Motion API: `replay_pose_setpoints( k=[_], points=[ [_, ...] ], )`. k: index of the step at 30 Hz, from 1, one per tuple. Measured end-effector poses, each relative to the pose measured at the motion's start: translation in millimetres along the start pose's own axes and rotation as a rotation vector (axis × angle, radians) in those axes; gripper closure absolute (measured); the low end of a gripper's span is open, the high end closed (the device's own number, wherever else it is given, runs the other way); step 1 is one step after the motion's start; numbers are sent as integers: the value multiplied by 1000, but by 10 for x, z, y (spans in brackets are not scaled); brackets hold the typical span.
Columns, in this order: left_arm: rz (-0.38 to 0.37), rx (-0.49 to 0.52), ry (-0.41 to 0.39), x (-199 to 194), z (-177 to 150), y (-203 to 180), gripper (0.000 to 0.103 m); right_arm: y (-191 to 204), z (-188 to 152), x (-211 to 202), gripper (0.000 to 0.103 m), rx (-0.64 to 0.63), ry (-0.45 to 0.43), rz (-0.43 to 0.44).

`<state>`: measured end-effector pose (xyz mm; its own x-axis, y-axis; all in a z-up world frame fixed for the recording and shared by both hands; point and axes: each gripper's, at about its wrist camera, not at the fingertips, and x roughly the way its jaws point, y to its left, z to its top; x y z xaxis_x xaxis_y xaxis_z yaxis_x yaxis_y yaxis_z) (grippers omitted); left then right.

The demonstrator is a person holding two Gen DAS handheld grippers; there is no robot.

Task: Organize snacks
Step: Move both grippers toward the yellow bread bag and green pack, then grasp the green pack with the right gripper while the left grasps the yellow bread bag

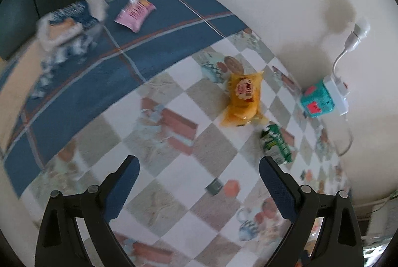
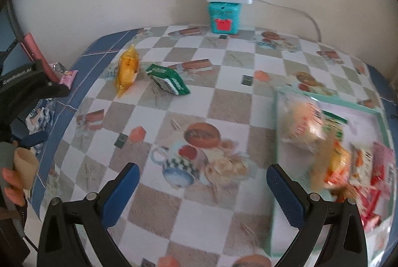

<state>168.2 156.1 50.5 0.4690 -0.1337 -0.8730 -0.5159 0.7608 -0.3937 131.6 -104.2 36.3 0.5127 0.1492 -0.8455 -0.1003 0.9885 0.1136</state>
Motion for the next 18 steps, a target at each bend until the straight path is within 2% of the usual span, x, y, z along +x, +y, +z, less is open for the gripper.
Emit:
replay_pose_setpoints(
  k=[3, 6, 8, 13, 18],
  points=[
    [-81, 45, 53, 164, 184, -96, 6, 88, 187, 132, 6, -29, 3, 25],
    [-96, 124, 69, 294, 344, -256, 6, 175, 410, 248, 13, -81, -3, 14],
    [-128, 161, 108, 426, 444, -370, 6, 219, 529, 331, 18, -109, -3, 17],
    [-116, 265, 132, 739, 573, -610, 6, 344, 811, 612, 31, -186, 9, 34],
    [-142, 226, 161, 1014, 745, -627, 6, 480, 963, 900, 33, -260, 33, 3]
  ],
)
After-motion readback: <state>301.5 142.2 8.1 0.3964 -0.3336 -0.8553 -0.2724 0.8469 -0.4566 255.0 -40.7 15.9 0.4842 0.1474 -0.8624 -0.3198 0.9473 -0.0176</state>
